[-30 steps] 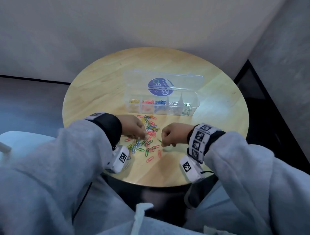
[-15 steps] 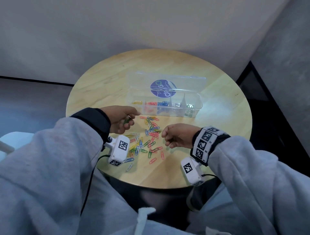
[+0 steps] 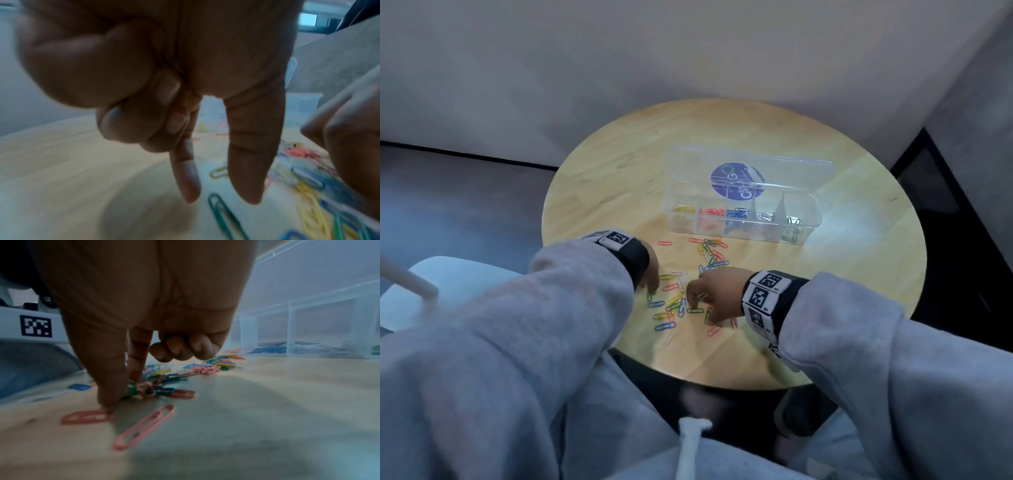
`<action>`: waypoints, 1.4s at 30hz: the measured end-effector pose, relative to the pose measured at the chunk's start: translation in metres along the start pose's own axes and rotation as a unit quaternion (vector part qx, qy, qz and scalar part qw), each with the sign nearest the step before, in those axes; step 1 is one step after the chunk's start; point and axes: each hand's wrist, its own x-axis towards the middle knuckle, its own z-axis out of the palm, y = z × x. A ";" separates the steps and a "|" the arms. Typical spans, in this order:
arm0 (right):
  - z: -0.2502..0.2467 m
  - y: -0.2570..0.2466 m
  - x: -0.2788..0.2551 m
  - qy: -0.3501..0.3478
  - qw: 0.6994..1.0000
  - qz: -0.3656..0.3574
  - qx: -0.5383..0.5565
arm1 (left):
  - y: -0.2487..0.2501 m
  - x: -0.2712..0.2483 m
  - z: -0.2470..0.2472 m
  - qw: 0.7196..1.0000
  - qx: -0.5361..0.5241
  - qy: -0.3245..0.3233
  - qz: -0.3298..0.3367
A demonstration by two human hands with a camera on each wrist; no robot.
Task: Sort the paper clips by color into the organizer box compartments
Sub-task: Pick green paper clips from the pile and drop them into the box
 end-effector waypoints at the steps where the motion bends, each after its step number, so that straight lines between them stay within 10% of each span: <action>1: 0.001 0.000 0.002 0.005 1.000 -0.005 -0.002 | 0.000 0.002 0.002 1.000 0.015 -0.008 -0.003; 21: 0.007 0.010 0.006 -0.026 1.000 0.009 0.014 | 0.008 0.003 0.009 0.997 0.073 0.038 0.011; 29: -0.011 0.025 -0.014 0.026 0.990 0.052 0.131 | -0.008 0.004 0.002 0.950 -0.307 -0.023 0.047; 32: -0.020 0.040 -0.025 0.093 0.936 0.090 0.326 | -0.009 0.003 0.001 0.855 -0.511 -0.070 0.053; 36: -0.023 0.050 -0.042 0.133 0.772 0.076 0.617 | -0.009 -0.005 -0.006 0.765 -0.634 -0.091 0.074; 42: -0.015 0.058 -0.053 0.123 0.663 0.104 0.731 | -0.007 -0.013 -0.007 0.756 -0.642 -0.100 0.076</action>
